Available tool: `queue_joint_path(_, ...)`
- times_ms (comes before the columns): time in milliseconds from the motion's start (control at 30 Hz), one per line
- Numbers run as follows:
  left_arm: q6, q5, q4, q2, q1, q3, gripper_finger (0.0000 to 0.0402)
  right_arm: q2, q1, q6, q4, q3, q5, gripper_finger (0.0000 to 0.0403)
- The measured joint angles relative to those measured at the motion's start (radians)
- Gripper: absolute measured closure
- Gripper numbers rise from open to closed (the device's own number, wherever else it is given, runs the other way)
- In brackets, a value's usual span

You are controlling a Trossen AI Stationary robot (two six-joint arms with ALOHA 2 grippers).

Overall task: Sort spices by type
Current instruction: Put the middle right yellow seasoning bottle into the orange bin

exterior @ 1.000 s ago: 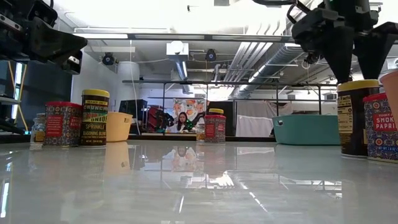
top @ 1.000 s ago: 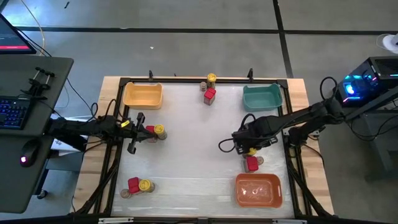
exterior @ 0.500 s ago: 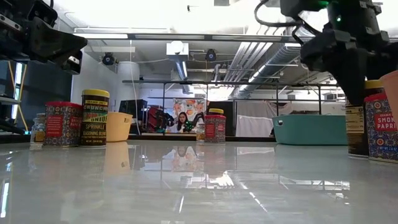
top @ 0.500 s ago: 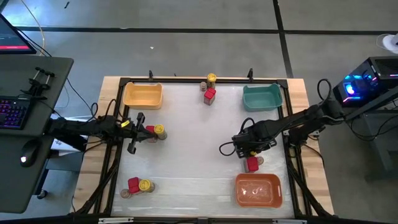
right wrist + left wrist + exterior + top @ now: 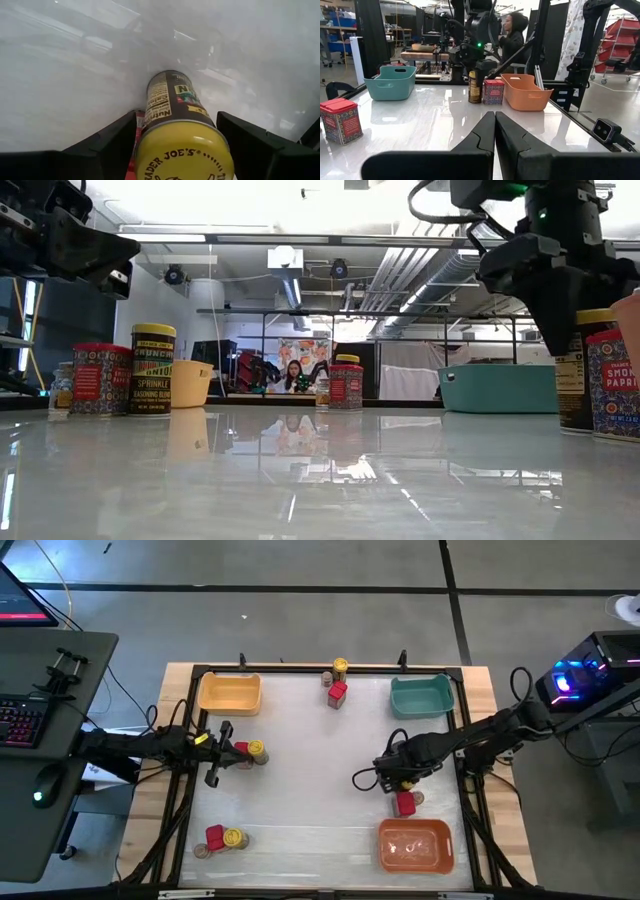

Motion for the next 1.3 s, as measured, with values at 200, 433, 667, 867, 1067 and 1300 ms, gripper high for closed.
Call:
queue_joint_path(200,0.000,0.000,0.000,0.000,0.000,0.000,0.0401,0.000,0.000,0.000,-0.002,0.000,-0.040,0.0132)
queue_joint_path(433,0.000,0.000,0.000,0.000,0.000,0.000,0.0401,0.000,0.000,0.000,-0.003,0.000,-0.029,0.0146)
queue_joint_path(667,0.000,0.000,0.000,0.000,0.000,0.000,0.0401,0.000,0.000,-0.039,-0.009,0.004,-0.020,0.0188)
queue_joint_path(867,0.000,0.000,0.000,0.000,0.000,0.000,0.0401,0.000,-0.003,-0.112,-0.138,0.102,0.029,0.0188)
queue_joint_path(1067,0.000,0.000,0.000,0.000,0.000,0.000,0.0401,0.000,-0.036,-0.188,-0.353,0.297,0.163,0.0188)
queue_joint_path(1300,0.000,0.000,0.000,0.000,0.000,0.000,0.0401,-0.001,-0.027,-0.307,-0.326,0.524,0.159,0.0188)
